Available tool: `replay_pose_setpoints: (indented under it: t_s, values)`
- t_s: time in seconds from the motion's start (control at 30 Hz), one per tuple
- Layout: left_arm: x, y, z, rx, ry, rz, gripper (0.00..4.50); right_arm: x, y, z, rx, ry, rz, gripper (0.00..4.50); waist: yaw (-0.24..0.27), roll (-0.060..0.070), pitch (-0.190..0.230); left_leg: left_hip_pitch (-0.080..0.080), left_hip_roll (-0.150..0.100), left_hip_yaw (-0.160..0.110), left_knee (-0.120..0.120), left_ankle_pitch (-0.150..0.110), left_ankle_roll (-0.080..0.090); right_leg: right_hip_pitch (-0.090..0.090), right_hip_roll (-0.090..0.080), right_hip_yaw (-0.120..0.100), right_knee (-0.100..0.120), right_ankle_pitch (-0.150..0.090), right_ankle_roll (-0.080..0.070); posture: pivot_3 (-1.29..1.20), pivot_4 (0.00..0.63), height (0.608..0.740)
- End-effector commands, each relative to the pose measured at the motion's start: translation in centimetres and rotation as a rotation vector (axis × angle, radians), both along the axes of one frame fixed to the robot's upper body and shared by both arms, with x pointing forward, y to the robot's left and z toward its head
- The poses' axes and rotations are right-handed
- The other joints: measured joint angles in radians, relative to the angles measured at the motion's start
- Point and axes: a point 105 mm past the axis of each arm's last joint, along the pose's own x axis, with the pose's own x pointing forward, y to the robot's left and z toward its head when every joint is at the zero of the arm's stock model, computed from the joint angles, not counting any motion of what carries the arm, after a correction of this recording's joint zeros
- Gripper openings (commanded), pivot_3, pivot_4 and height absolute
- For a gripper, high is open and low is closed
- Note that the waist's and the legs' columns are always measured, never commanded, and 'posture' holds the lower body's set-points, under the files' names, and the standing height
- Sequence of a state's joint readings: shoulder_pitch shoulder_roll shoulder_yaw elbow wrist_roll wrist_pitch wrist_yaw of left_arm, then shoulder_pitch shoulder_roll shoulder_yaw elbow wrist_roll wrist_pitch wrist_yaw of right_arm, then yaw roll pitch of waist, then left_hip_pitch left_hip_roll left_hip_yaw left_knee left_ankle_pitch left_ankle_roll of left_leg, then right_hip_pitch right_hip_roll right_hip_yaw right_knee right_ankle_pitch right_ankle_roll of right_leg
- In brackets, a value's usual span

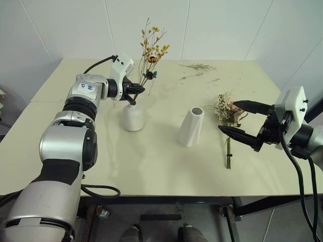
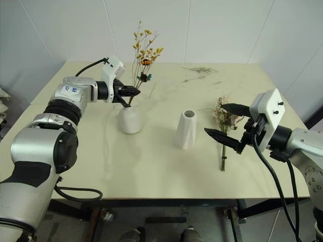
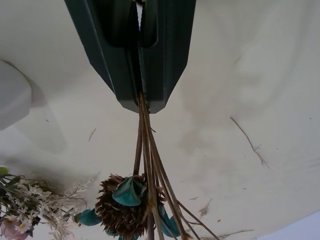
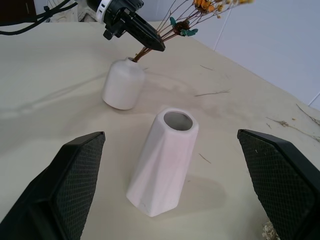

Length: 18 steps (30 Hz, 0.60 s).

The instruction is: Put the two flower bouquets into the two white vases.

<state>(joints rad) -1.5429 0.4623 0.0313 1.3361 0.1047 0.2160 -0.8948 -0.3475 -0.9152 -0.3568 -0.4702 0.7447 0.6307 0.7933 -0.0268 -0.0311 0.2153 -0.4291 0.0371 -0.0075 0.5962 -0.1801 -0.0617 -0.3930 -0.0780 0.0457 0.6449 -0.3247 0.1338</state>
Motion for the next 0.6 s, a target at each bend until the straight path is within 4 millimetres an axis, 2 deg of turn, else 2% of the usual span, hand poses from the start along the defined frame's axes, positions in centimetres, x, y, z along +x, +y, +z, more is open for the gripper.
replay_pose_setpoints:
  t_s: [0.03, 0.2, 0.6]
  values:
    - [-0.5, 0.2, 3.1, -0.011, -0.096, -0.033, 0.03, -0.6, 0.1, 1.1, -0.031, -0.057, 0.0, 4.5, 0.0, 0.0, 0.0, 0.0, 0.0, 0.0, 0.0, 0.0, 0.0, 0.0, 0.0, 0.0, 0.0, 0.0, 0.0, 0.0, 0.15, 0.74]
    - [-1.0, 0.7, 3.5, -0.062, -0.11, -0.074, 0.03, -0.6, 0.2, 1.0, -0.035, -0.053, 0.004, 4.5, 0.001, 0.0, 0.0, 0.0, 0.0, 0.0, 0.0, 0.0, 0.0, 0.0, 0.0, 0.0, 0.0, 0.0, 0.0, 0.0, 0.15, 0.74]
    - [-1.6, 2.2, 2.6, -0.138, -0.086, -0.095, 0.03, -0.4, 0.6, 0.1, -0.087, -0.027, 0.033, 4.5, 0.0, 0.0, 0.0, 0.0, 0.0, 0.0, 0.001, 0.0, 0.0, 0.0, 0.0, 0.0, 0.001, 0.0, 0.0, 0.0, 0.15, 0.74]
